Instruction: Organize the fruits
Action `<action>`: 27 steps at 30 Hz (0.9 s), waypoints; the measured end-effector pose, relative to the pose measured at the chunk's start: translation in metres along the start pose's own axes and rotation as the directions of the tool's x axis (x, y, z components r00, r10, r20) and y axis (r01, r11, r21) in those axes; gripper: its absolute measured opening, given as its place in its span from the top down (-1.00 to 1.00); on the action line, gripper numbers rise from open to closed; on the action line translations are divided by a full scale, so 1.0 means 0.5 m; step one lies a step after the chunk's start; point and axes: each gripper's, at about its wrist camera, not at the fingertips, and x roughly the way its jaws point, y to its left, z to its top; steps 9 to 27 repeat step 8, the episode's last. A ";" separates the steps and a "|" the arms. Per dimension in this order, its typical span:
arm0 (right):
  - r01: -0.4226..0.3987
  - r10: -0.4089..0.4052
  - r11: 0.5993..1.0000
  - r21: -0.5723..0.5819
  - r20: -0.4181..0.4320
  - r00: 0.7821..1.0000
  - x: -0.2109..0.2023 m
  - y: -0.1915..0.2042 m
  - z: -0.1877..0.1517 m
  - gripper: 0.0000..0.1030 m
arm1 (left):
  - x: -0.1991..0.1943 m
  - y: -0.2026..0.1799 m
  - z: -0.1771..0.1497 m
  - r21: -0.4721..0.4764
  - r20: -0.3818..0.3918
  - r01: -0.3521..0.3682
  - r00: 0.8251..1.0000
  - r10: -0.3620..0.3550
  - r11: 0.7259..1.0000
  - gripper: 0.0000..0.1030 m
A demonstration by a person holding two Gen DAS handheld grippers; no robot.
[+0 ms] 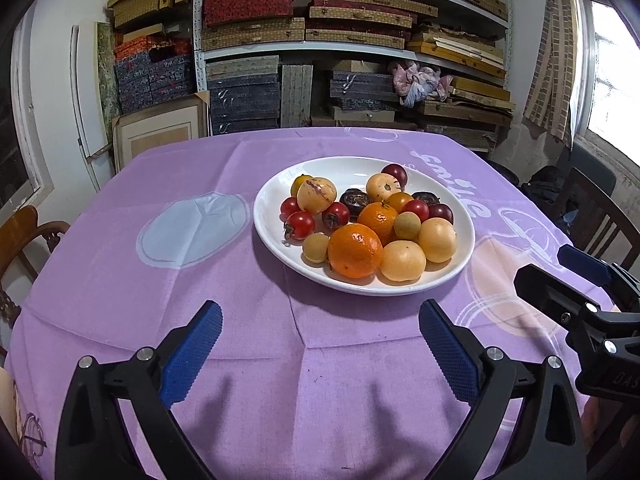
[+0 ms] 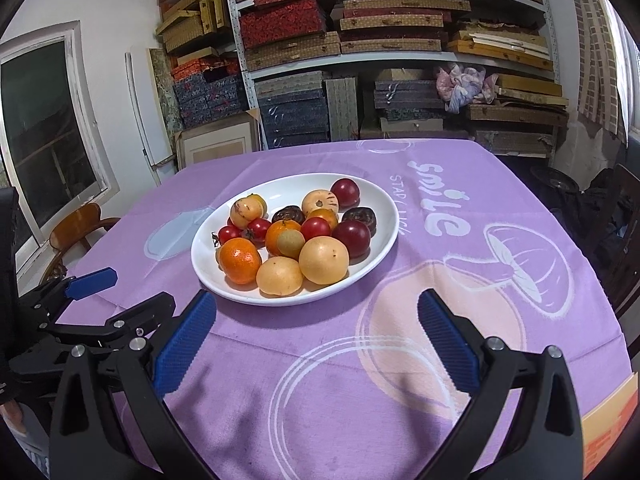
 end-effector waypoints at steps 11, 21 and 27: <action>0.001 -0.001 1.000 0.000 0.000 1.000 0.000 0.000 -0.001 -0.92 | 0.005 0.013 -0.002 -0.052 -0.021 -0.006 1.000 0.005 0.999 -0.93; 0.001 -0.001 1.000 0.000 0.000 1.000 0.000 0.000 -0.001 -0.92 | 0.005 0.013 -0.002 -0.052 -0.021 -0.006 1.000 0.005 0.999 -0.93; 0.001 -0.001 1.000 0.000 0.000 1.000 0.000 0.000 -0.001 -0.92 | 0.005 0.013 -0.002 -0.052 -0.021 -0.006 1.000 0.005 0.999 -0.93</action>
